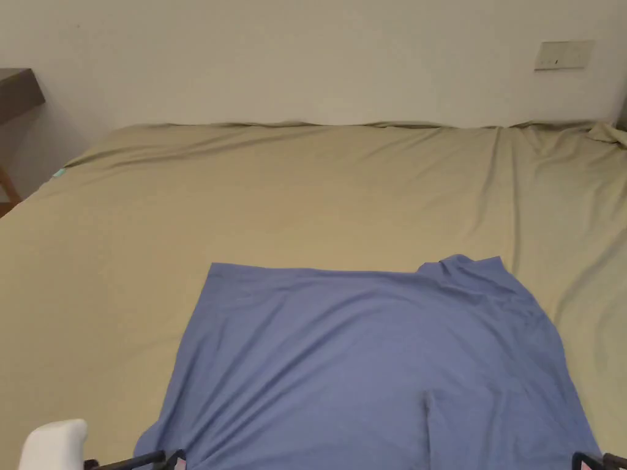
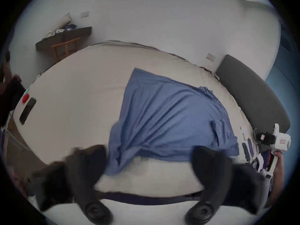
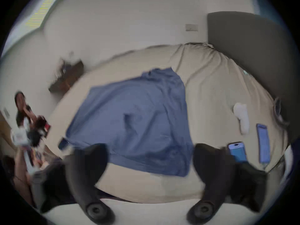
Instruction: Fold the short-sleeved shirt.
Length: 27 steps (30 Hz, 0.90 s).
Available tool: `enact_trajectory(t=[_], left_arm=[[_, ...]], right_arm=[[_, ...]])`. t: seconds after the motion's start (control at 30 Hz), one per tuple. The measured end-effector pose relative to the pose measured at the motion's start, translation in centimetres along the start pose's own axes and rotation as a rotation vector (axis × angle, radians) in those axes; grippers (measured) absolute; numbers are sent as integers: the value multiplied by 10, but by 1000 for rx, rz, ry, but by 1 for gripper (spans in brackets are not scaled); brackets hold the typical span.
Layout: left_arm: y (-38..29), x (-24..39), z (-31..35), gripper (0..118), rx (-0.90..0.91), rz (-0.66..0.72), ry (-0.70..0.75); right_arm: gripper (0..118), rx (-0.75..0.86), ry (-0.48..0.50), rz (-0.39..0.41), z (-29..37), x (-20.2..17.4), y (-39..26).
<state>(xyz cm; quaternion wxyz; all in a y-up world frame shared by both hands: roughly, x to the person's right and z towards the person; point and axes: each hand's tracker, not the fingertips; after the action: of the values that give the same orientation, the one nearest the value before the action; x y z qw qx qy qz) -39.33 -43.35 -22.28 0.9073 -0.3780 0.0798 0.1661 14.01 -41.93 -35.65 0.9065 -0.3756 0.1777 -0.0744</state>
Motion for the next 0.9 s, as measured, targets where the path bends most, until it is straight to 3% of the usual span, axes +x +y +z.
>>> enact_trajectory(t=[0.03,0.07,0.1,0.2,0.23,0.3,0.33,0.37,0.4,0.43,0.47,0.5,0.57,0.6,0.63,0.67,0.7,0.77,0.8,0.83,0.87,0.9], left_arm=[[-8,2,-5,59,-7,1,21],[-17,7,-8,0,-22,-2,54],[-25,7,-14,0,-5,14,94],[-32,7,-18,0,-75,56,-26],[-32,5,-19,0,-55,42,6],[-25,-7,-21,4,-29,-27,94],[-22,-15,-28,49,-27,-84,170],[-19,-23,-41,111,-25,-124,240],[-17,-22,-57,118,-69,-150,288],[-18,-30,-71,118,-92,-198,238],[-14,-35,-86,118,-148,-144,238],[-12,-39,-102,118,-220,-127,234],[-9,-44,-115,118,-311,-114,195],[-9,-43,-123,112,-365,-122,195],[-8,-42,-127,94,-386,-119,203],[-7,-36,-122,54,-363,-124,196],[-5,-34,-118,5,-354,-123,163],[-2,-31,-120,5,-356,-130,132],[-8,-19,-112,5,-357,-140,134],[-8,-16,-107,5,-364,-170,130],[-8,-14,-101,5,-359,-174,124],[-9,-13,-94,5,-353,-166,114]], right_arm=[[83,23,1,-17,2,-8,-5],[27,12,-19,-12,1,-15,-9],[2,-12,-55,-1,4,-32,-8],[2,-34,65,-16,9,-48,-16],[2,-55,104,-60,-2,-37,-21],[2,-58,91,-45,-3,-33,-20],[2,-63,78,-30,-2,-30,-19],[2,-60,75,-37,-9,-18,-26],[2,-59,74,-41,-9,-9,-24],[2,-58,74,-54,-9,2,-22],[2,-54,71,-80,-9,14,-19],[2,-21,21,-73,3,-5,-19],[2,-9,-15,-111,6,7,-18],[2,-6,-50,-123,5,15,-18],[2,-20,-64,-163,-2,43,-17],[2,-34,-82,-189,-6,54,-17],[2,-51,-100,-208,-11,64,-19],[2,-74,-114,-195,-21,74,-24],[8,-100,-122,-176,-28,79,-26],[31,-137,-133,-166,-36,83,-27],[31,-164,-112,-162,-44,86,-29],[40,-202,-100,-145,-53,87,-33]])
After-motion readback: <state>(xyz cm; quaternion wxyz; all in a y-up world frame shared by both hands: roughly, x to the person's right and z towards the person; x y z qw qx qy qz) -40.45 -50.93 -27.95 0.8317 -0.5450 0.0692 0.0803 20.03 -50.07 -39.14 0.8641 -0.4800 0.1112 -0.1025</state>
